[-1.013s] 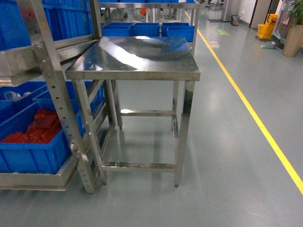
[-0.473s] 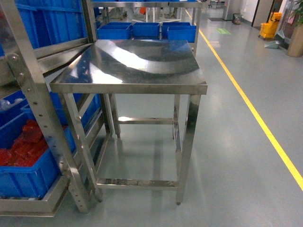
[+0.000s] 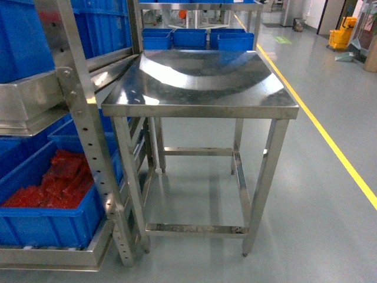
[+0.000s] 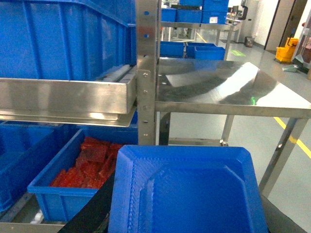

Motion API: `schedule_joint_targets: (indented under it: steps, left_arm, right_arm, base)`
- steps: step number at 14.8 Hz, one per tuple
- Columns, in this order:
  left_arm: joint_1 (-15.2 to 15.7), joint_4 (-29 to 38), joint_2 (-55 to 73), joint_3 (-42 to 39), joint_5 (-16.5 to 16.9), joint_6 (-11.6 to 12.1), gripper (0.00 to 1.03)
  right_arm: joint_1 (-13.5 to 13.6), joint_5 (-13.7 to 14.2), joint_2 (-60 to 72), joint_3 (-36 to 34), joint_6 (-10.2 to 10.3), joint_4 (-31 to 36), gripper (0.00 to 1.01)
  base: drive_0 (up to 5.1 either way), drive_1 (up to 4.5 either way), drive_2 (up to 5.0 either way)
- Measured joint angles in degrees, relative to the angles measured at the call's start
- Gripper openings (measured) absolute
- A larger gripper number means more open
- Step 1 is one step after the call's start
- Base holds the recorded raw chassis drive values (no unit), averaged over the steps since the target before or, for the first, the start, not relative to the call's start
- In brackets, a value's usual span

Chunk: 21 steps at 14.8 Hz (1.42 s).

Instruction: Sort blue parts and orange caps into right shelf containers

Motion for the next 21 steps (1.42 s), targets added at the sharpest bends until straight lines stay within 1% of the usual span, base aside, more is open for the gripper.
schedule_joint_targets:
  steps: [21]
  left_arm:
    - [0.0, 0.0, 0.0, 0.0, 0.0, 0.0, 0.41]
  right_arm:
    - [0.0, -0.1, 0.0, 0.0, 0.0, -0.3, 0.43]
  base:
    - [-5.0, 2.4, 2.4]
